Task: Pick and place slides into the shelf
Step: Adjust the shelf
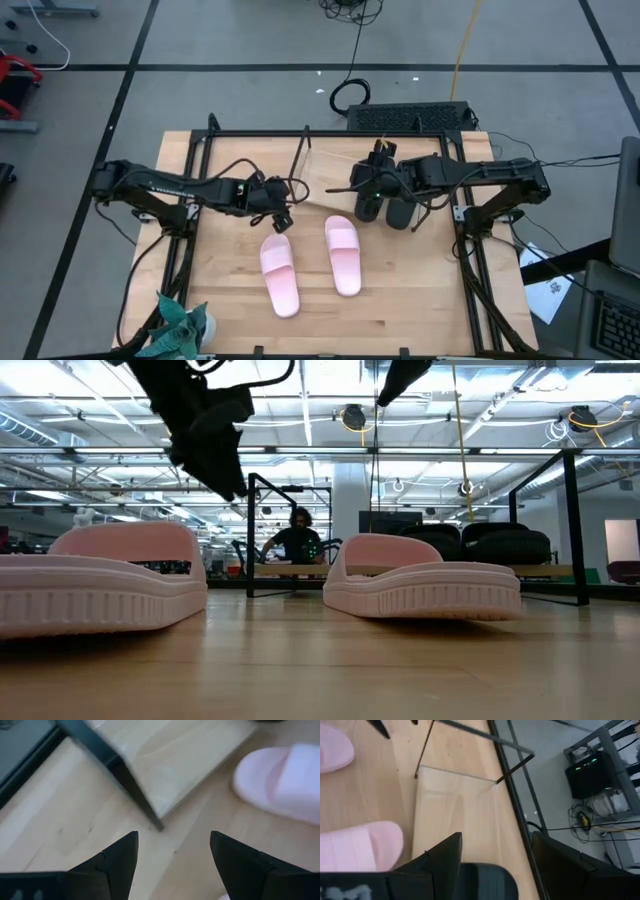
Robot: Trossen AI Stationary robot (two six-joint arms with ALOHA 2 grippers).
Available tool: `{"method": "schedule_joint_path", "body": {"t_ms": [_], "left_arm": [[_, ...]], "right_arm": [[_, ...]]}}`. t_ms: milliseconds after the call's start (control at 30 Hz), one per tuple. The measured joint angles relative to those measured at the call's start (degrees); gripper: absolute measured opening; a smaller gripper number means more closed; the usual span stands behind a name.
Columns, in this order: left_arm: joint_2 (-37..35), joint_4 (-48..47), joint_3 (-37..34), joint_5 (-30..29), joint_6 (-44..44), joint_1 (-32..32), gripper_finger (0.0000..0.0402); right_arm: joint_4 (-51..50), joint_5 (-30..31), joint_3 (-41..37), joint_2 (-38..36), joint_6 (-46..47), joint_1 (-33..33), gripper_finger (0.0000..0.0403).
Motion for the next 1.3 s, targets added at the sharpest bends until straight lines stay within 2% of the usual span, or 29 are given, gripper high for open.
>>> {"method": "schedule_joint_path", "body": {"t_ms": [133,500,767,1300], "left_arm": [[0.00,0.31,-1.84,-3.36,-0.99,0.27,0.0248],[0.00,8.29,-5.99,-4.74,2.72,2.21,0.0248],[0.00,11.43,-6.09,-3.49,5.73,4.26,0.0248],[0.39,15.36,-6.09,3.75,10.19,9.00,0.0248]], "right_arm": [[0.37,0.22,-0.02,0.02,-0.13,-0.22,0.0231],[2.32,0.25,-0.02,0.02,-0.54,-1.31,0.0231],[4.69,0.19,-0.04,0.02,-1.73,-1.28,0.0231],[5.13,0.05,-0.07,0.02,-1.55,-1.28,0.0231]]}}
